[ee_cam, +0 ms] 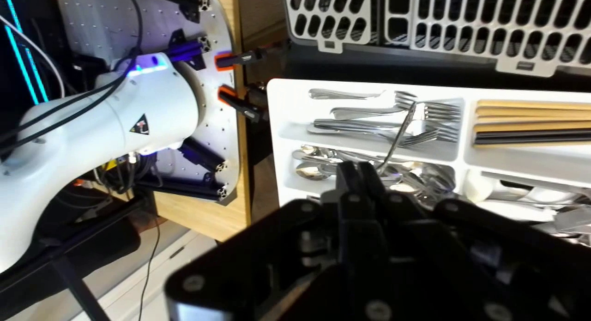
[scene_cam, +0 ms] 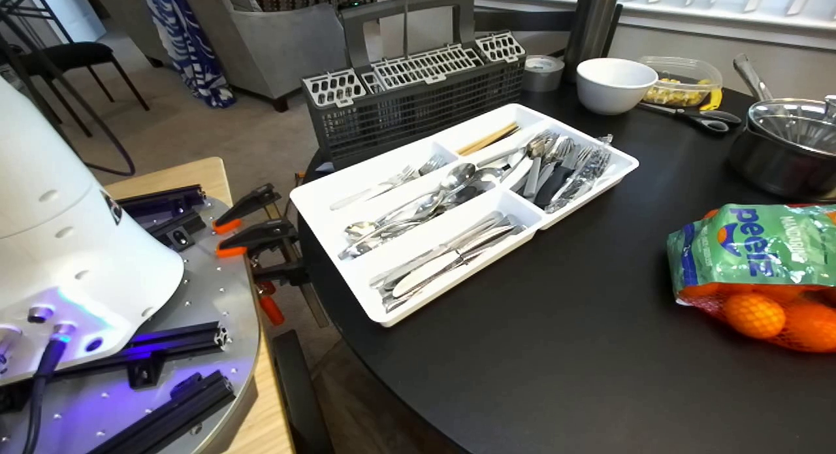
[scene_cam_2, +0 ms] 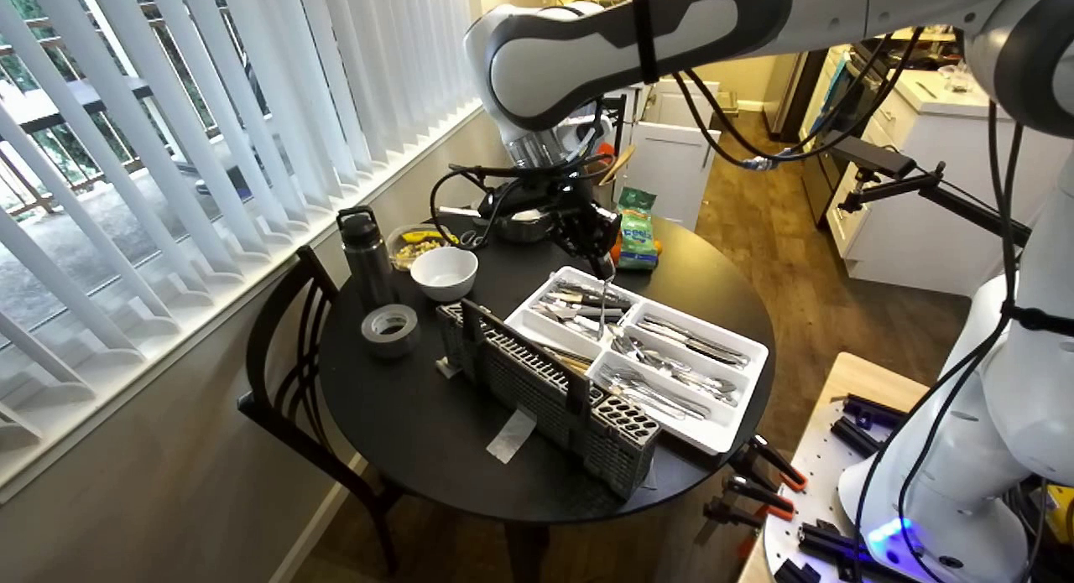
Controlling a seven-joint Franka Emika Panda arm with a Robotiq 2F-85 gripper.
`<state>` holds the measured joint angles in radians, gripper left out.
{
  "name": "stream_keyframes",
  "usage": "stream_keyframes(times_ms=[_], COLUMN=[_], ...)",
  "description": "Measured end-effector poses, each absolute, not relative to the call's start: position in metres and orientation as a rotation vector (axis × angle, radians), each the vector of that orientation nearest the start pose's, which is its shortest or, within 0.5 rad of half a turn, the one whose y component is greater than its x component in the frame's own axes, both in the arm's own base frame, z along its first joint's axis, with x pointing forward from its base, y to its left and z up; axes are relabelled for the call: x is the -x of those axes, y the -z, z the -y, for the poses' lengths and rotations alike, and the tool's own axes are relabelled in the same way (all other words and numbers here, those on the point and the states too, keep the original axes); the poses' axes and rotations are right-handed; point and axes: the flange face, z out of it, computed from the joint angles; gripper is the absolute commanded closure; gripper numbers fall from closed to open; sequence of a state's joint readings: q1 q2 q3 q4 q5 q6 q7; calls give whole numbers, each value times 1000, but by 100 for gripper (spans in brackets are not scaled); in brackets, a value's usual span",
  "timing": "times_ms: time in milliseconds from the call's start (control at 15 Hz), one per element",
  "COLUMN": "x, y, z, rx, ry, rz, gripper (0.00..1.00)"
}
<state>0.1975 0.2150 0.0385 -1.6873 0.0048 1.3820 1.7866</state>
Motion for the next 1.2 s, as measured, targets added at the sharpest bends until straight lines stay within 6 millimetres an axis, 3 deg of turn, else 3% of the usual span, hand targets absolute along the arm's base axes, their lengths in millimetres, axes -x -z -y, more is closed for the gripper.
stream_keyframes(times_ms=[267, 667, 867, 1200], x=[-550, -559, -560, -568], y=[-418, -328, -291, -259], z=[-106, -67, -59, -55], rx=[2505, 2507, 2520, 2522], ry=[-636, -1018, -1190, -1225], rz=[-2563, -2682, -2707, -2728], gripper=[97, 97, 97, 97])
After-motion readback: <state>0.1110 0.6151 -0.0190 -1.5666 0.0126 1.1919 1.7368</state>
